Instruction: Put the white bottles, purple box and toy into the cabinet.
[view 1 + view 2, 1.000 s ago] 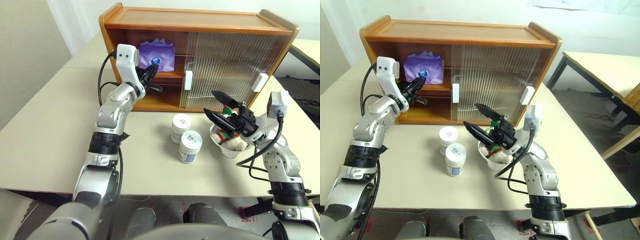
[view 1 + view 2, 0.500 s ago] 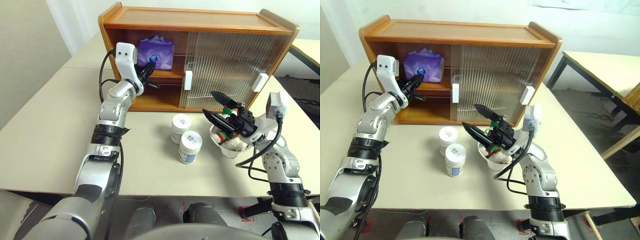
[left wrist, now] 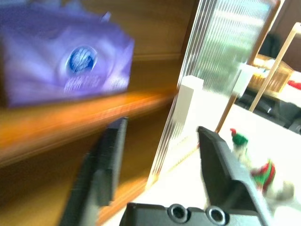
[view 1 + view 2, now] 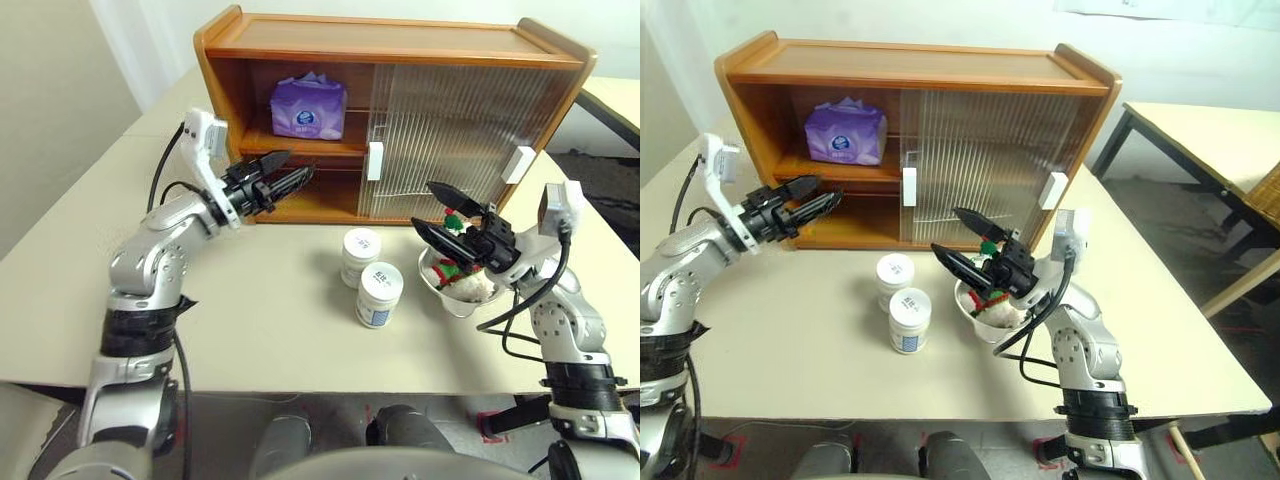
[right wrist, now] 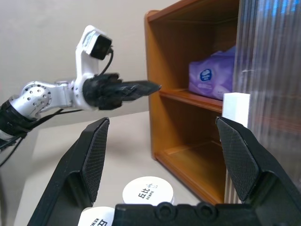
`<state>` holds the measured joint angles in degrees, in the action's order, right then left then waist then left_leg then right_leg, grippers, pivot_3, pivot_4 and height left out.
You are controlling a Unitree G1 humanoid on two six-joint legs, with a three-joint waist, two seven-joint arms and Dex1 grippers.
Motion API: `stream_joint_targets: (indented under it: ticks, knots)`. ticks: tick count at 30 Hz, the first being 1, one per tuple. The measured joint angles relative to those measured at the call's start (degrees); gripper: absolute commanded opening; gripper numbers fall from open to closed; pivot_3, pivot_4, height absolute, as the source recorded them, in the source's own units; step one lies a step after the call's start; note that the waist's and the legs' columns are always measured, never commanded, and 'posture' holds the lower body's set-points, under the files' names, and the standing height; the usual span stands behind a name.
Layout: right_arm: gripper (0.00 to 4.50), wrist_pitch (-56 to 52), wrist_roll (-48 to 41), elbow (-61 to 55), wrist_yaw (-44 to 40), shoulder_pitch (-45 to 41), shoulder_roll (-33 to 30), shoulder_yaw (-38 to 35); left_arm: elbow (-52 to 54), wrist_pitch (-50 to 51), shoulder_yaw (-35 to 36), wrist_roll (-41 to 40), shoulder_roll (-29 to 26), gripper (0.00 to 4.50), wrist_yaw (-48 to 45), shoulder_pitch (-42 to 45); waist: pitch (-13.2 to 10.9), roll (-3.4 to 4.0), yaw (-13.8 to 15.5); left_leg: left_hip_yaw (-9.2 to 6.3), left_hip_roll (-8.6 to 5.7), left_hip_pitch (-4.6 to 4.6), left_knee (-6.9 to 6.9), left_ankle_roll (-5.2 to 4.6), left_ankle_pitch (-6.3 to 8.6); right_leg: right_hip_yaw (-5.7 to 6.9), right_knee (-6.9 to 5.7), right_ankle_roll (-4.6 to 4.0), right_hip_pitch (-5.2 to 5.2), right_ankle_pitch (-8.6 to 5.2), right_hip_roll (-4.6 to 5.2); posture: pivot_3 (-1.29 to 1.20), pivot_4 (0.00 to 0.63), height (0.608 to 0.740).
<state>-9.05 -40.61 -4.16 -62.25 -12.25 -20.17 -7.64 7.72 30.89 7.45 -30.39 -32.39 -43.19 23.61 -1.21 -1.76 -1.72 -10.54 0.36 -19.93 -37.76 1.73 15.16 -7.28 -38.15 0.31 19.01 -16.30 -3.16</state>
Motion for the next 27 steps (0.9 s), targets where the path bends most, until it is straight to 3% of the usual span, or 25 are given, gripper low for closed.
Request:
stream_joint_targets:
  ticks: [1, 7, 11, 15, 27]
  knots:
    - [4.5, -0.3, -0.3, 0.0, -0.7, 0.0, -0.4, 0.0, -0.2, -1.2, -0.3, 0.8, -1.0, 4.47, -1.3, -0.6, 0.0, 0.0, 0.2, -0.03, 0.0, -0.01, 0.0, 0.0, 0.0, 0.01, 0.0, -0.03, 0.02, 0.0, 0.0, -0.07, 0.0, 0.74]
    - [4.5, -1.8, -2.0, 0.0, -4.0, -0.9, -1.3, 0.1, -5.4, -11.2, -7.1, 7.2, -2.0, 4.47, -8.7, -0.8, 0.0, 0.03, 0.8, -0.05, 0.04, -0.11, 0.01, 0.05, 0.03, 0.0, -0.02, -0.17, 0.17, 0.05, 0.08, -0.08, 0.0, 0.74]
    - [4.5, -1.9, -2.1, -0.5, -6.1, -1.3, -1.7, 0.6, -11.9, -18.4, -13.5, 11.1, 0.7, 4.47, -14.0, -1.6, 0.1, 0.1, 0.6, -0.04, 0.08, -0.25, 0.08, 0.05, 0.04, 0.02, -0.03, -0.16, 0.35, 0.05, 0.1, -0.1, 0.0, 0.74]
    - [4.5, -1.9, -1.8, -0.9, -6.3, -1.2, -2.3, 1.2, -17.1, -21.5, -14.0, 11.5, 3.8, 4.47, -15.4, -1.9, 0.1, 0.13, 0.2, -0.03, 0.08, -0.53, 0.05, 0.07, 0.02, 0.08, -0.06, -0.13, 0.59, 0.04, 0.08, -0.11, 0.0, 0.74]
    - [4.5, -0.9, 0.9, -1.1, -3.0, -0.8, -2.2, 1.5, -24.6, -27.4, -17.9, 17.4, 6.3, 4.47, -17.9, -2.6, 0.1, 0.18, -0.7, -0.02, 0.06, -0.49, -0.05, -0.01, 0.0, 0.04, -0.05, 0.2, 0.48, -0.09, 0.07, -0.12, 0.0, 0.74]
